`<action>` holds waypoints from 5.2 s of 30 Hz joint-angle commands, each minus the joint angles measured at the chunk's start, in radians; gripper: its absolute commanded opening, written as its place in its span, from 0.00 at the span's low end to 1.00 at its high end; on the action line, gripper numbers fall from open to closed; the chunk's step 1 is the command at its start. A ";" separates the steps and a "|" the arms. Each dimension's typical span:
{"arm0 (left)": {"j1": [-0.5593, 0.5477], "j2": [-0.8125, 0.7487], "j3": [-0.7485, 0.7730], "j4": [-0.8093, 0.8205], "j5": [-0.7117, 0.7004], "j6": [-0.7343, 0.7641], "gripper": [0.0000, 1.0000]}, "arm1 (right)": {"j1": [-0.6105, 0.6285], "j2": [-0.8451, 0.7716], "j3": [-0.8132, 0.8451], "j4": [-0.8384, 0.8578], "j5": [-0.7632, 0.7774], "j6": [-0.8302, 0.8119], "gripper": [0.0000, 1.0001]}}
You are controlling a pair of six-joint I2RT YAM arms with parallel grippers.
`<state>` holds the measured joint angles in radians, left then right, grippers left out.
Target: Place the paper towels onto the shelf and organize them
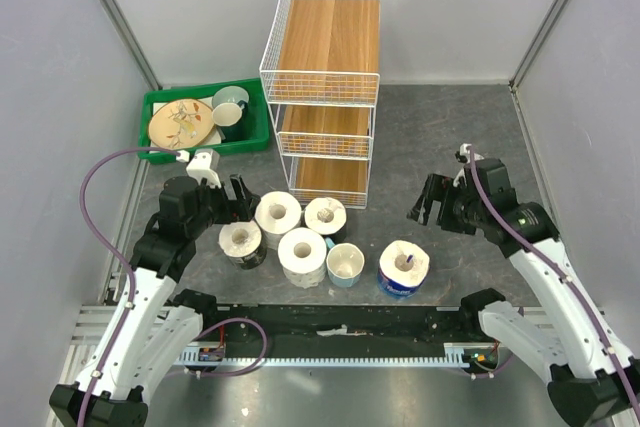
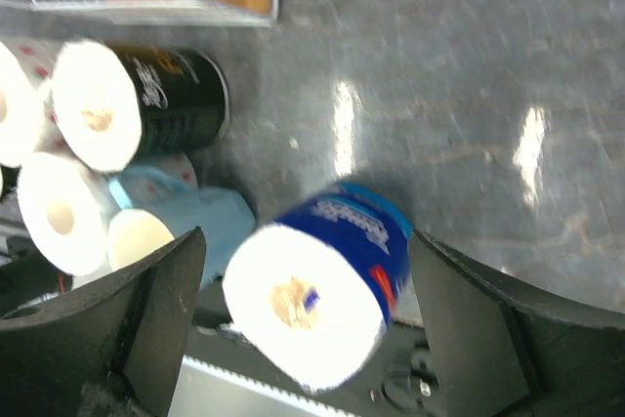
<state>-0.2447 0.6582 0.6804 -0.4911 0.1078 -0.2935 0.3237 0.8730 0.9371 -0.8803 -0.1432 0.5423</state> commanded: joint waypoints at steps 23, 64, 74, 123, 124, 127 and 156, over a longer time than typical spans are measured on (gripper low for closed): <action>-0.004 0.009 -0.004 0.042 0.016 0.036 0.93 | 0.098 -0.155 -0.211 -0.085 -0.030 0.088 0.91; -0.004 -0.020 -0.005 0.013 0.029 0.004 0.93 | 0.175 -0.167 -0.311 0.065 0.040 0.179 0.51; -0.004 -0.009 -0.007 0.023 0.046 -0.001 0.93 | 0.175 -0.079 -0.152 0.139 0.249 0.211 0.47; -0.005 -0.031 -0.010 0.017 0.041 0.007 0.93 | -0.057 0.877 0.499 0.488 0.304 0.088 0.42; -0.005 -0.031 -0.010 0.017 0.041 0.007 0.93 | -0.064 0.882 0.506 0.489 0.300 0.088 0.42; -0.005 -0.028 -0.010 0.017 0.041 0.007 0.93 | -0.074 0.896 0.517 0.503 0.292 0.091 0.42; -0.005 -0.020 -0.008 0.017 0.047 0.005 0.93 | -0.098 0.807 0.387 0.590 0.088 0.074 0.41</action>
<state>-0.2447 0.6350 0.6701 -0.4923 0.1345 -0.2947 0.2268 1.7645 1.3476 -0.3466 0.0204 0.6300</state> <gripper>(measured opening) 0.927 0.468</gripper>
